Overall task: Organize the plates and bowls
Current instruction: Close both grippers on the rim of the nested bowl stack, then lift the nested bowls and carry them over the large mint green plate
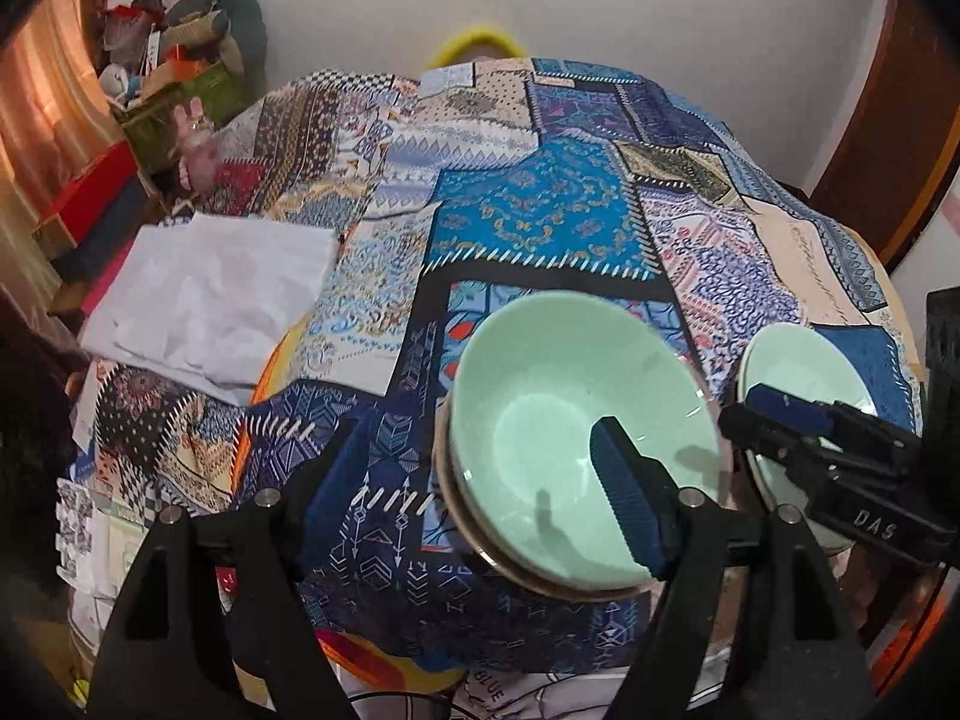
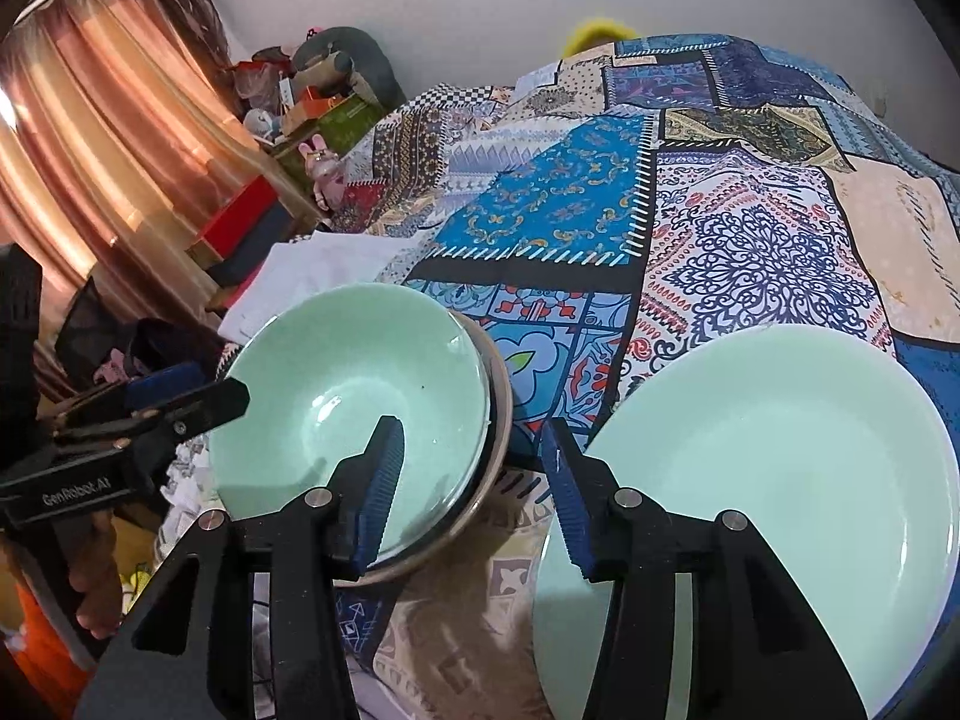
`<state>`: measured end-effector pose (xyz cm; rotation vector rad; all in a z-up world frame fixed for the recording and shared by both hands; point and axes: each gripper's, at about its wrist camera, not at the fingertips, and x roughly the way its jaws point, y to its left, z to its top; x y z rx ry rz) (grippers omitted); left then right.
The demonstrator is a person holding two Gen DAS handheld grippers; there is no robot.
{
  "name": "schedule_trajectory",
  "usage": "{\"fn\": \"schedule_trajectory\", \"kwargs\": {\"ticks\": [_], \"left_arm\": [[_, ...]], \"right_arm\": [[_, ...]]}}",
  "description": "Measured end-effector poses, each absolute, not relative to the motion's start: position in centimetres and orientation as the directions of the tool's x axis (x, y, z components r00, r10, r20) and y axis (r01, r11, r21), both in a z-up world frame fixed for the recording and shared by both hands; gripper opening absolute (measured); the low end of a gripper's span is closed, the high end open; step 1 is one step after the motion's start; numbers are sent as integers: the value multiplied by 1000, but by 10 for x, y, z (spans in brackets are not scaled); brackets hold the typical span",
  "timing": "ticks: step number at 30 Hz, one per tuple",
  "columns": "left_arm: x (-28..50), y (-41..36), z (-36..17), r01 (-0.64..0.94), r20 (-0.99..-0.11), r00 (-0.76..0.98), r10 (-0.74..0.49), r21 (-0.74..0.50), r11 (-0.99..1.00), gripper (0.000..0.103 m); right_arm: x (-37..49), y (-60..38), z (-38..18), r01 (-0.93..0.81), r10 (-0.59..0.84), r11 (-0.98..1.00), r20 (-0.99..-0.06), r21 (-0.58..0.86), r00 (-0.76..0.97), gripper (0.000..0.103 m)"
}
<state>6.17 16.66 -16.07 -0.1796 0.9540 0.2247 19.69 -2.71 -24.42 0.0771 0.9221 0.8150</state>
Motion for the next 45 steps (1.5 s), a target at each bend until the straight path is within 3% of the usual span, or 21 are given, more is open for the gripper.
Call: {"fn": "schedule_trajectory", "kwargs": {"ticks": [7,19,35,40,45], "left_arm": [[59,183,-185,-283,-834,548,57,-121,952,75],[66,199,-221,-255,-846,516,-135,-302,919,47],[59,206,-237,-254,-825,543,-155,-338,906,45],[60,198,-234,-244,-827,547,-132,-308,920,34],[60,197,-233,-268,-830,546,-115,-303,914,34]], "right_arm": [[201,-12,-250,-585,629,722,-703,369,332,44],[205,7,-266,-571,611,727,-739,381,284,42],[198,24,-270,-608,568,733,-766,304,302,40],[198,23,-269,-608,563,739,-762,289,321,35],[199,22,-269,-597,563,747,-756,292,334,31]]}}
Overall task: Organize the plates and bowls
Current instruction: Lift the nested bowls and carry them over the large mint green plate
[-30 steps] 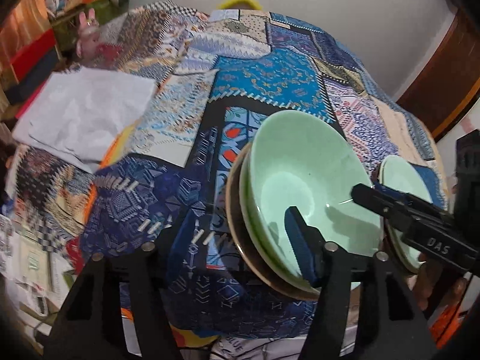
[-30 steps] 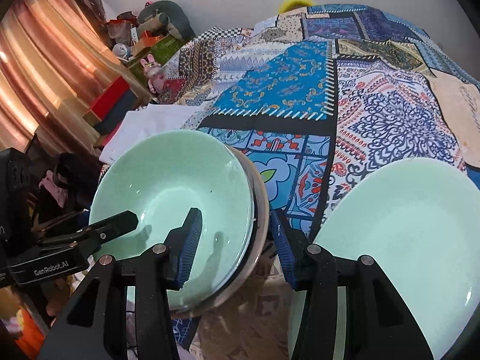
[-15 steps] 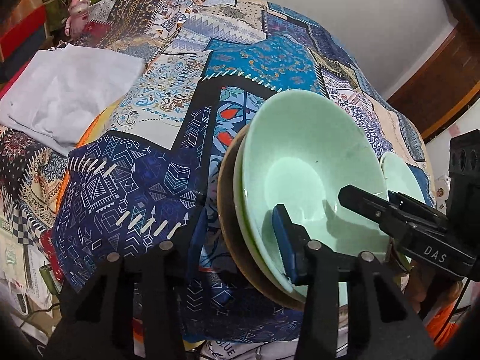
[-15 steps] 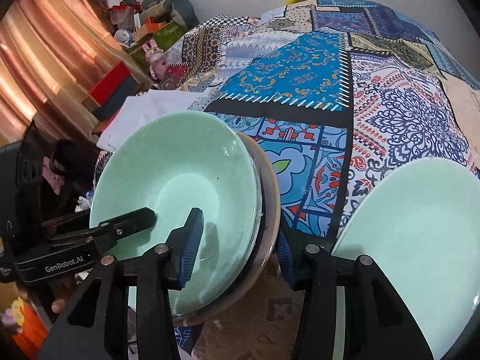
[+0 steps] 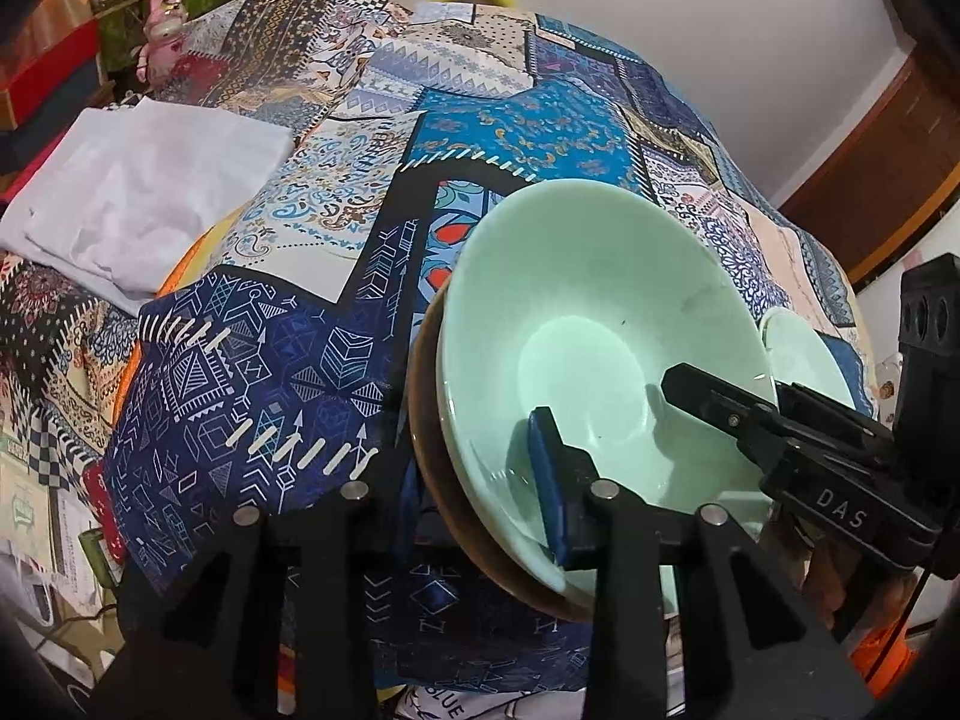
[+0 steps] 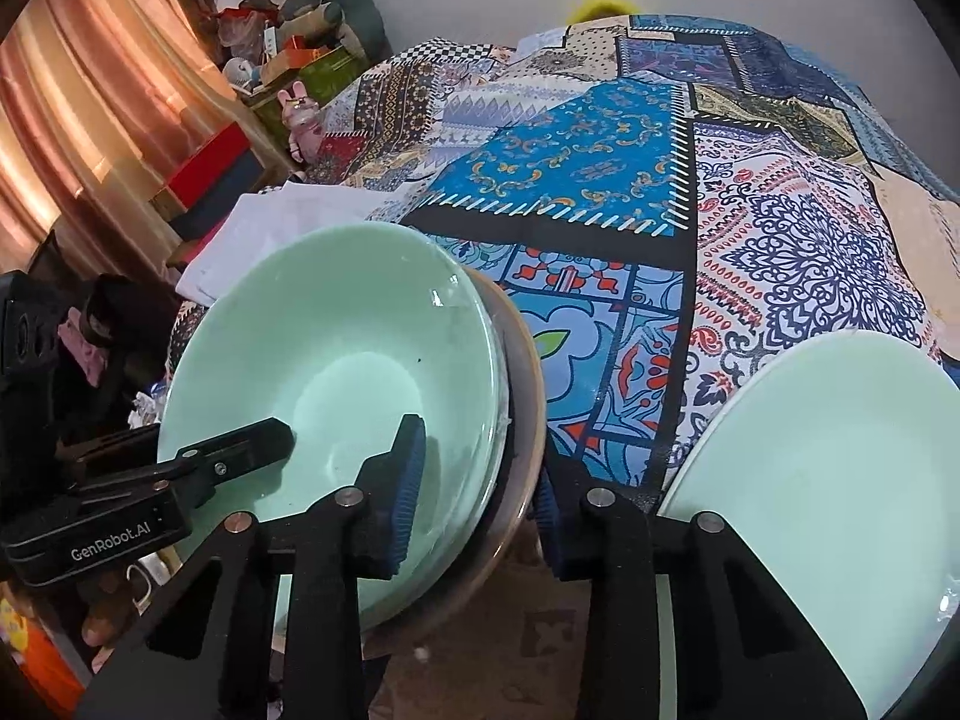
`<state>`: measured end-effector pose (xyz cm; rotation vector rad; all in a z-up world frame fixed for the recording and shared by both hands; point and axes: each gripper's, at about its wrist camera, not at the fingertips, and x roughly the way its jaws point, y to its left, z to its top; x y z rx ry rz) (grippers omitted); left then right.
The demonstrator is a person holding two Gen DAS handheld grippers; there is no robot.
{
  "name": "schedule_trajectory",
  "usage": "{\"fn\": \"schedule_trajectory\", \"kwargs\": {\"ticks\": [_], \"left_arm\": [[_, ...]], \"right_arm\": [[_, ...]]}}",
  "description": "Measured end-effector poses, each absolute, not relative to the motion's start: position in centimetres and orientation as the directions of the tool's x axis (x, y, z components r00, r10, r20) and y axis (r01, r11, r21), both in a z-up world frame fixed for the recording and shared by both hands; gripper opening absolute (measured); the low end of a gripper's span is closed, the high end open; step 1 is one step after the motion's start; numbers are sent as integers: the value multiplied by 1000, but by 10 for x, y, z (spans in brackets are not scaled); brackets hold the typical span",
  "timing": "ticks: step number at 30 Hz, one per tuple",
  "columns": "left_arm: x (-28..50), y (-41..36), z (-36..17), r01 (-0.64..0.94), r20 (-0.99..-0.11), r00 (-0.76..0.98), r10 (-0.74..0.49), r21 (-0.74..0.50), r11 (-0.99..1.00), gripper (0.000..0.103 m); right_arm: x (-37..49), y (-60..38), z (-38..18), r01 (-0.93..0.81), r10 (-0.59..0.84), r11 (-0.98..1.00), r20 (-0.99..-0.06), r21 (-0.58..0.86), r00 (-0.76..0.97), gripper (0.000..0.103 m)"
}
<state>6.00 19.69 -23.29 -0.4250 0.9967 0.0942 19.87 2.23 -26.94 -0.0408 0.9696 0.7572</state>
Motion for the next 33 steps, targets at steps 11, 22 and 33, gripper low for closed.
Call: {"fn": "schedule_trajectory", "kwargs": {"ticks": [11,22,33], "left_arm": [[64,179,-222,-330,-850,527,-12,-217,919,34],[68,170,-198,-327,-829,559,-3,-224,918,34],[73,148,-162,-277,-785,619,-5,-224,934,34]], "right_arm": [[206,13,-268,-555,585,753,-747,354,317,30],[205,-1,-252,-531,607,754,-720,388,336,31],[202,-30,-215,-519,616,766,-663,379,424,31]]}}
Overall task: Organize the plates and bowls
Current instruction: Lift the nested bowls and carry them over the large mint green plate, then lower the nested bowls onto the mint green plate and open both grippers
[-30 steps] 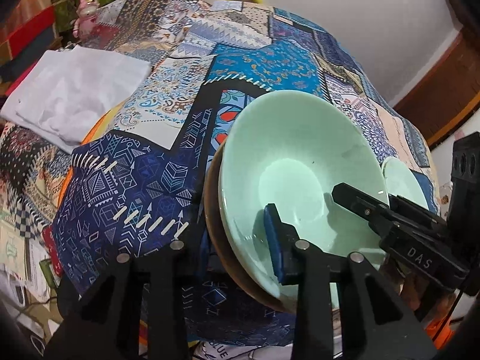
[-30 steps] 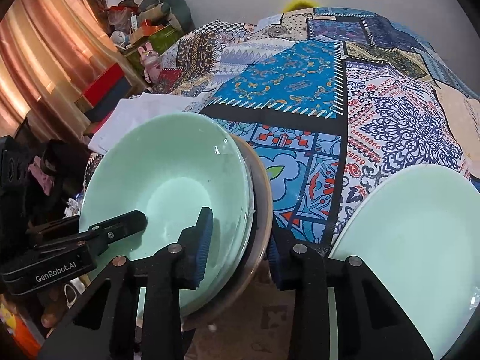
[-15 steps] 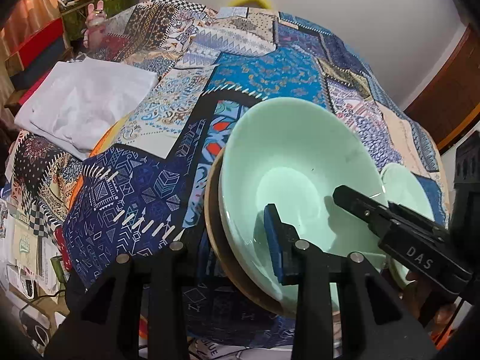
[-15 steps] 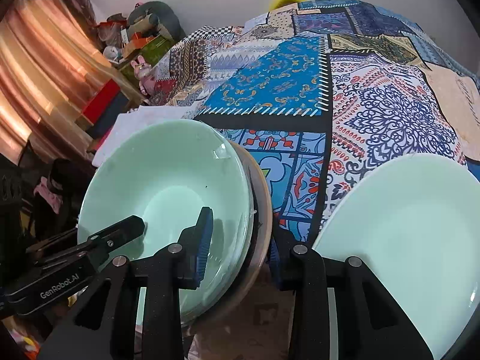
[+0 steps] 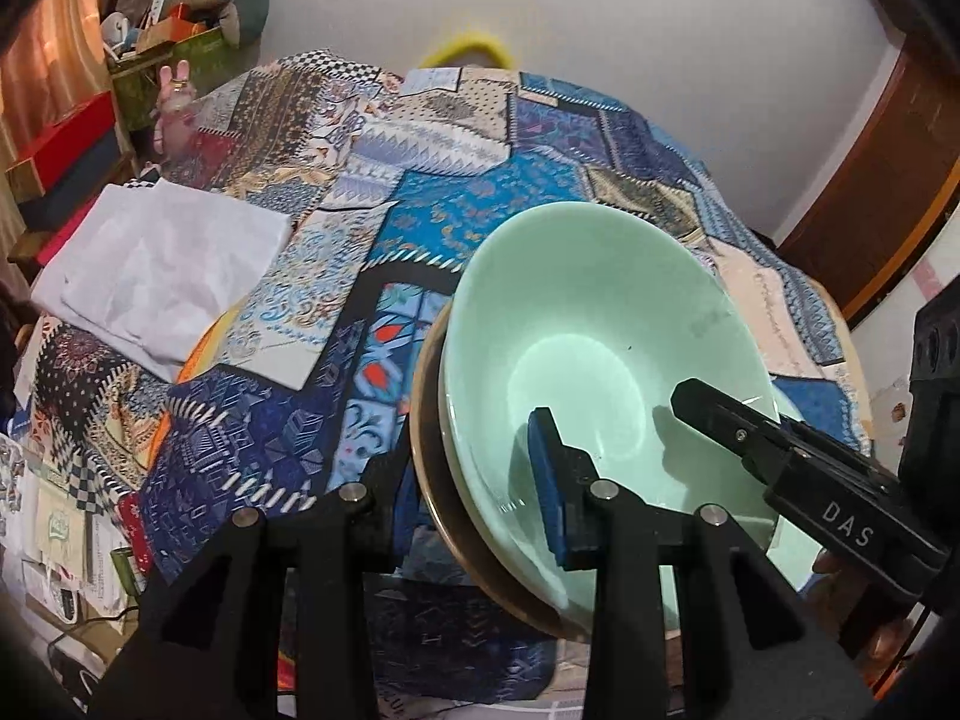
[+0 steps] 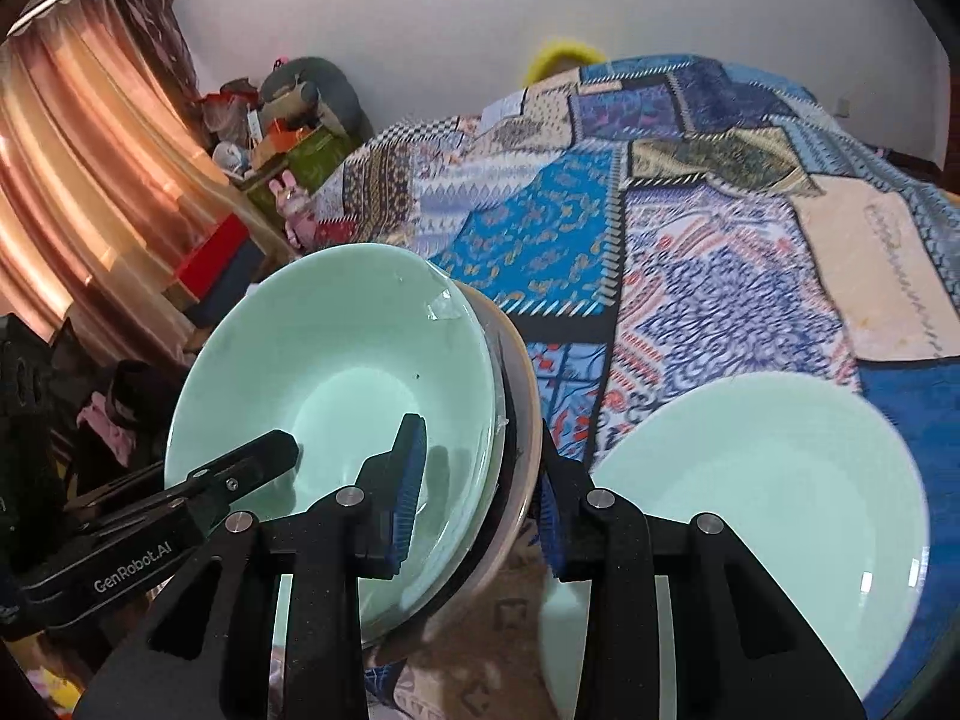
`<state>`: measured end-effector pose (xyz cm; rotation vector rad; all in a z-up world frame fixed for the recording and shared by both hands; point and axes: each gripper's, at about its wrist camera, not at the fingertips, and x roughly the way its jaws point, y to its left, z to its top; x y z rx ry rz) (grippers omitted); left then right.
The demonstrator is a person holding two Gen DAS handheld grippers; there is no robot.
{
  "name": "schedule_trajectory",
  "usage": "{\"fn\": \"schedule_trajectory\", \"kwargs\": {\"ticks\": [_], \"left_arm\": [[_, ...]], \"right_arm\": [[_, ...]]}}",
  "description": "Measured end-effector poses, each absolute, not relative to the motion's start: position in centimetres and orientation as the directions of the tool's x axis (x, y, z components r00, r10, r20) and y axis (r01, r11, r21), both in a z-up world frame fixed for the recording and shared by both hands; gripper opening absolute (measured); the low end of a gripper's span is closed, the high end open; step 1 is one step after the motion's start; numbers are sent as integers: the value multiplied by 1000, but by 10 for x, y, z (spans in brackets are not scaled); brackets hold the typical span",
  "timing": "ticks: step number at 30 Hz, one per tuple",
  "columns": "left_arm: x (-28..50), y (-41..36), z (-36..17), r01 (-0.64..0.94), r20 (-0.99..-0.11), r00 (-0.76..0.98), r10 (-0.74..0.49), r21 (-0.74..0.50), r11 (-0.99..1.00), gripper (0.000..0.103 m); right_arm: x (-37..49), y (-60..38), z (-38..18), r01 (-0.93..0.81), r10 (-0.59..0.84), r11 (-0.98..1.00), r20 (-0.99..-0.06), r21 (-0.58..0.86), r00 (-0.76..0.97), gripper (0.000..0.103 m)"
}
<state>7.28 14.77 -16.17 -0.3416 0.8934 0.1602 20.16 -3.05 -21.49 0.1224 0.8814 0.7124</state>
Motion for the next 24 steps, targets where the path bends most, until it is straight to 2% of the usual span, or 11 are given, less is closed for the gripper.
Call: {"fn": "schedule_trajectory", "kwargs": {"ticks": [12,24], "left_arm": [[87,100,-140,-189,-761,644,-73,-251,949,34],[101,46,-130,-108,-754,646,-122,-249,963,34]], "right_arm": [[199,-89,-188,-470,569,813,-635,343,522,31],[195,-143,-190,-408,532,844,-634,348,561,30]]}}
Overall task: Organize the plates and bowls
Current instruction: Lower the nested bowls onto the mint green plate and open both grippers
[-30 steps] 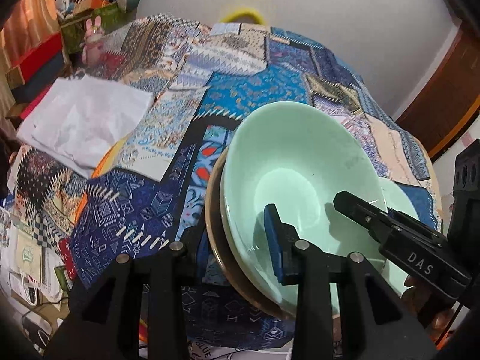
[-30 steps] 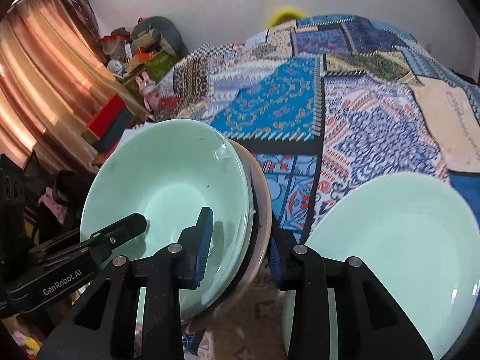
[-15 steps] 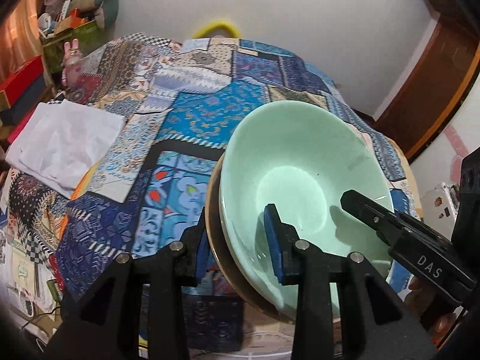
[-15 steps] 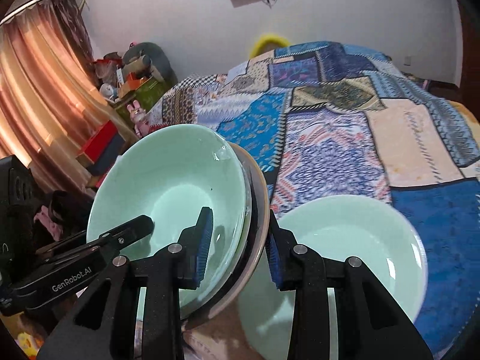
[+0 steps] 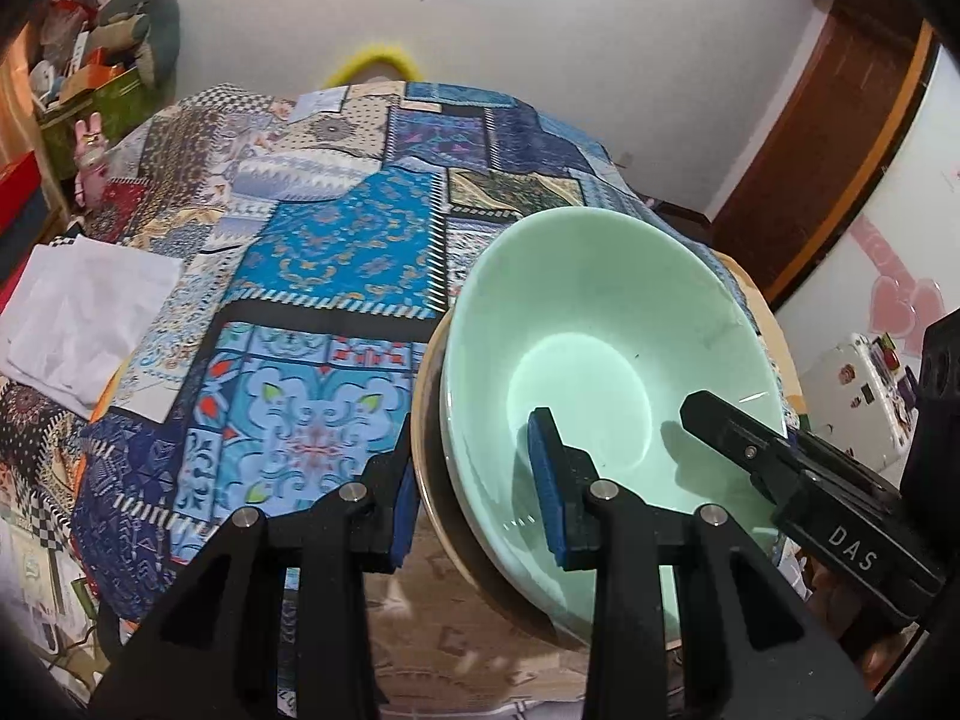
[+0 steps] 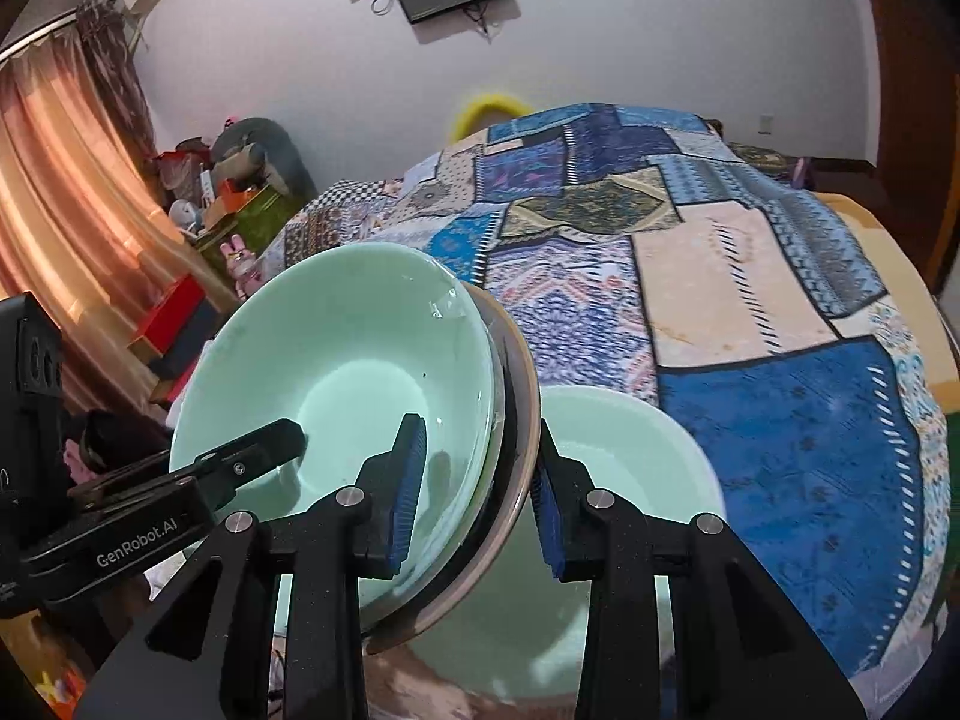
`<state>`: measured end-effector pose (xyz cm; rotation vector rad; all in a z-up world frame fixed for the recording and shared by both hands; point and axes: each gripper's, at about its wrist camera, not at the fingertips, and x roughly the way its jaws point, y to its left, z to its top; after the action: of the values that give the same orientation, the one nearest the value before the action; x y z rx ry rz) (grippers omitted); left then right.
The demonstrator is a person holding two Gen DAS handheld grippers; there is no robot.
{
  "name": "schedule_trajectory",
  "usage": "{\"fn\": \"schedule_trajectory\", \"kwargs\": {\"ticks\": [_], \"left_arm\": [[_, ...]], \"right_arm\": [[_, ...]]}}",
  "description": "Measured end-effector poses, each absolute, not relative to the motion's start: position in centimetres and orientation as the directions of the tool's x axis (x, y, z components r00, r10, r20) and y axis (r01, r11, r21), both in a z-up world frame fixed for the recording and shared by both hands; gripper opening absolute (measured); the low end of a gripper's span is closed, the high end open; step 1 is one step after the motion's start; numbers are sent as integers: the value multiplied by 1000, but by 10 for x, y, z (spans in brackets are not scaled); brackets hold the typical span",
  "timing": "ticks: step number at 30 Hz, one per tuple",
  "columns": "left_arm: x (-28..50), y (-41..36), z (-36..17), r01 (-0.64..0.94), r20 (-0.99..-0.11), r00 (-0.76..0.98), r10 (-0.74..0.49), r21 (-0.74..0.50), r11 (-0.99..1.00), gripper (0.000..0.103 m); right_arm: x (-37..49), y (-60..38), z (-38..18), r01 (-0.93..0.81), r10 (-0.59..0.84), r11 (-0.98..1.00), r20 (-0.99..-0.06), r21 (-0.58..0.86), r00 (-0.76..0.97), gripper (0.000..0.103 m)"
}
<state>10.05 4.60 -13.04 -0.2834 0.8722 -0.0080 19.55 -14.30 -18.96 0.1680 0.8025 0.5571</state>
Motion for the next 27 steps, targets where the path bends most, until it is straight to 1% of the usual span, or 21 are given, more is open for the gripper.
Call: {"fn": "schedule_trajectory", "kwargs": {"ticks": [12,21,27], "left_arm": [[116,7,-151,-50,-786,592,-178,-256,965,34],[124,-7,-172,-31,-822,538,-187,-241,970,34],[129,-9,-187,-40,-843,499,-200,-253,967,34]], "right_arm": [[193,-177,-205,-338,491,871,-669,357,558,30],[197,-188,-227,-300,479,878,-704,374,524,30],[198,-188,-236,-288,477,879,-715,380,512,30]]}}
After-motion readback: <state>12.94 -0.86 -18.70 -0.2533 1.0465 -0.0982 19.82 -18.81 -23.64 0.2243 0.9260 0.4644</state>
